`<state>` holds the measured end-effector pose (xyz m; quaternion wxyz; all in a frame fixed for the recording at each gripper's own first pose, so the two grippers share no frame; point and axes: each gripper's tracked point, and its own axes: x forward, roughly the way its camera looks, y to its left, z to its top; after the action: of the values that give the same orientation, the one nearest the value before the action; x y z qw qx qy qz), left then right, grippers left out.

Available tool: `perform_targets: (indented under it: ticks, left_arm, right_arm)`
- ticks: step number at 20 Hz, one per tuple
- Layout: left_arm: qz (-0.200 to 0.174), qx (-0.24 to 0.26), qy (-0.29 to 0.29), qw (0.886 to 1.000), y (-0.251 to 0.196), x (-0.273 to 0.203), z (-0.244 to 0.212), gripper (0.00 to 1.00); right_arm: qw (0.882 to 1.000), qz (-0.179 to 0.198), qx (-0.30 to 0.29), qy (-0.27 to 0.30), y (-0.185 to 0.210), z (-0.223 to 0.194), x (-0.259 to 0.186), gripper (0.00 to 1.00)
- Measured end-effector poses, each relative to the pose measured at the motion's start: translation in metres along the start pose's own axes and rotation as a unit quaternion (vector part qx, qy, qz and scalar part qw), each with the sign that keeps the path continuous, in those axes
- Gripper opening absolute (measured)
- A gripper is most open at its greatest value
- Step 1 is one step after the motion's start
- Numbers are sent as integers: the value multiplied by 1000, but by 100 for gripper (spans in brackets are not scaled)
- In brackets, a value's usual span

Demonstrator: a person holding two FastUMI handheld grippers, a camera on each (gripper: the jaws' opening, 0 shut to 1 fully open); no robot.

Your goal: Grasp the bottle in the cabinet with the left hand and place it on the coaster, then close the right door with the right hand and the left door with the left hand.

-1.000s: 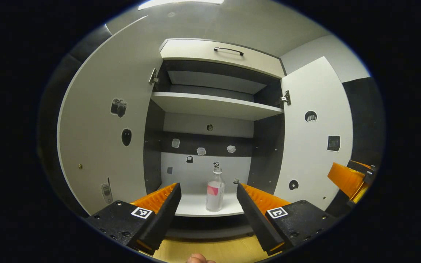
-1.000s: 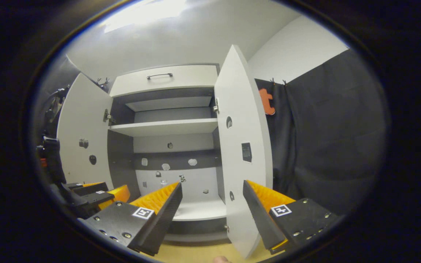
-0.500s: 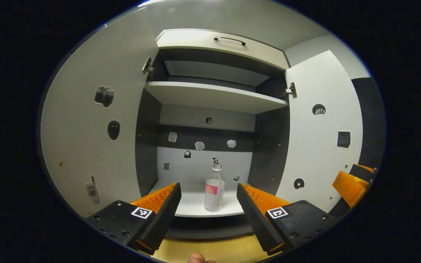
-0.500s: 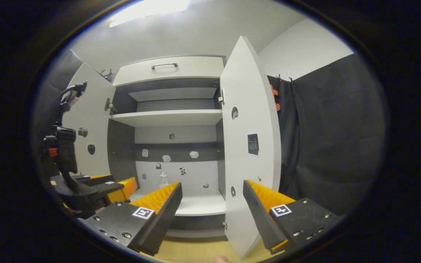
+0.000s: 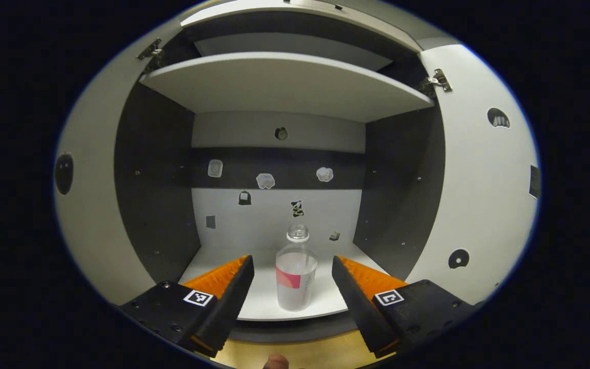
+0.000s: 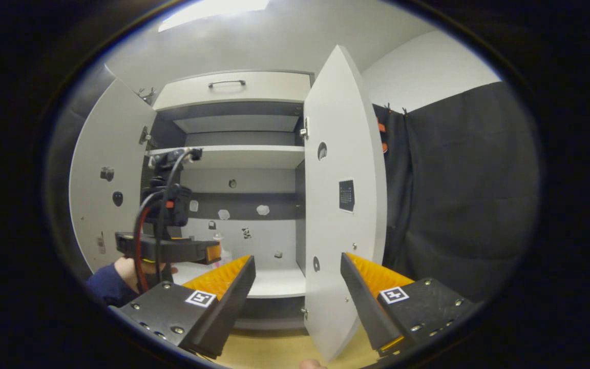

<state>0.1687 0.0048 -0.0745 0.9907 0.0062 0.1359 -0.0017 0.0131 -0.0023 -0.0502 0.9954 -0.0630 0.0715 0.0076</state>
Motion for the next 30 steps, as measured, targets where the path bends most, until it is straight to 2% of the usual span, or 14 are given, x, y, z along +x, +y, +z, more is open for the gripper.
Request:
perform_targets:
  ticks: [5, 9, 11, 15, 19, 24, 30]
  left_arm:
    - [12, 8, 30, 999, 2, 45, -12, 98]
    - [19, 14, 64, 998, 3, 59, -26, 97]
    - [21, 18, 61, 998, 3, 60, -23, 81]
    - [9, 8, 67, 998, -2, 53, -26, 79]
    - [-3, -2, 55, 998, -7, 17, -22, 79]
    - [-40, -28, 46, 998, -27, -44, -28, 79]
    - [-33, -35, 53, 997, -32, -109, -58, 79]
  right_arm:
    - [1000, -9, -2, 1, -9, -1, -1, 100]
    - [1000, -5, -6, 1, -11, -1, 0, 100]
    - [1000, -1, -4, -2, -11, 0, 0, 100]
    - [1000, 10, -1, -7, -10, 3, -5, 100]
    - [999, 27, 1, -16, -12, 7, -14, 100]
    - [998, 57, 7, -29, -17, 14, -33, 100]
    - [995, 95, 9, -22, -20, 8, -49, 100]
